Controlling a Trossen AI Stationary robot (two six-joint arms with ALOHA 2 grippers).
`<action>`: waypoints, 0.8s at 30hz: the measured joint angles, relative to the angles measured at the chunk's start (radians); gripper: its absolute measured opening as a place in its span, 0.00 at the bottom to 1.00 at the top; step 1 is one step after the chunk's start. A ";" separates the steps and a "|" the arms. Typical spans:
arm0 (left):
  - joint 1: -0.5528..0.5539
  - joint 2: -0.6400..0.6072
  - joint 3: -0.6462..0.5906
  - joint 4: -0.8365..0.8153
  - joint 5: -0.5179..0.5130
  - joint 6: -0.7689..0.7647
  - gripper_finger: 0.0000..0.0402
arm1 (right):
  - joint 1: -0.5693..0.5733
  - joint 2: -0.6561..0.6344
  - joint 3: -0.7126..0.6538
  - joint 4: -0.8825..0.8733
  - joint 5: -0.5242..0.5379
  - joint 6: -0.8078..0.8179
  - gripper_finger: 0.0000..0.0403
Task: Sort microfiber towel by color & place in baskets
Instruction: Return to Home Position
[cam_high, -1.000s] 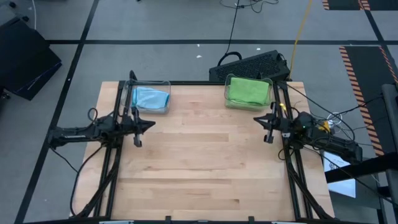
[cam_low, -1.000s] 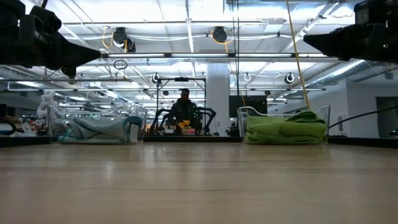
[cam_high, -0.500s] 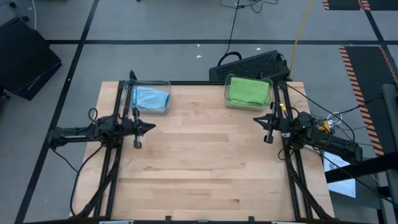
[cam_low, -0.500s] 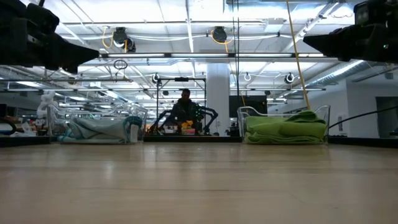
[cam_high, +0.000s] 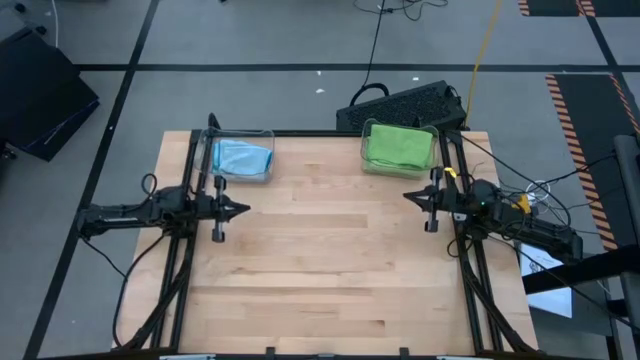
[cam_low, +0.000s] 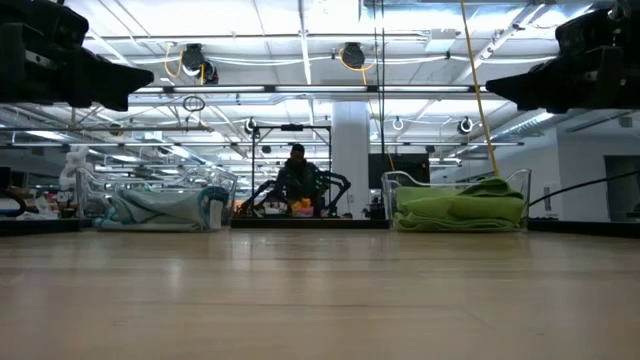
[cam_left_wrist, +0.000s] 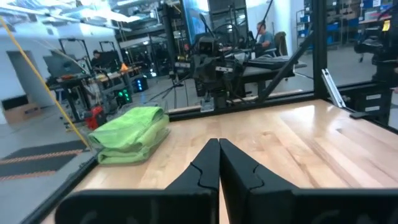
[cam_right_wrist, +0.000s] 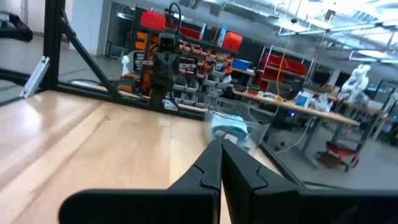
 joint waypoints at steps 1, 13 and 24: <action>0.000 0.000 0.000 0.006 -0.001 0.007 0.02 | 0.000 0.000 0.000 -0.001 -0.005 0.021 0.00; 0.003 0.001 0.000 -0.041 -0.064 0.088 0.01 | 0.000 0.003 -0.001 -0.021 -0.290 0.045 0.00; 0.003 0.001 0.000 -0.043 -0.074 0.034 0.02 | 0.002 0.003 -0.001 -0.024 -0.420 0.128 0.00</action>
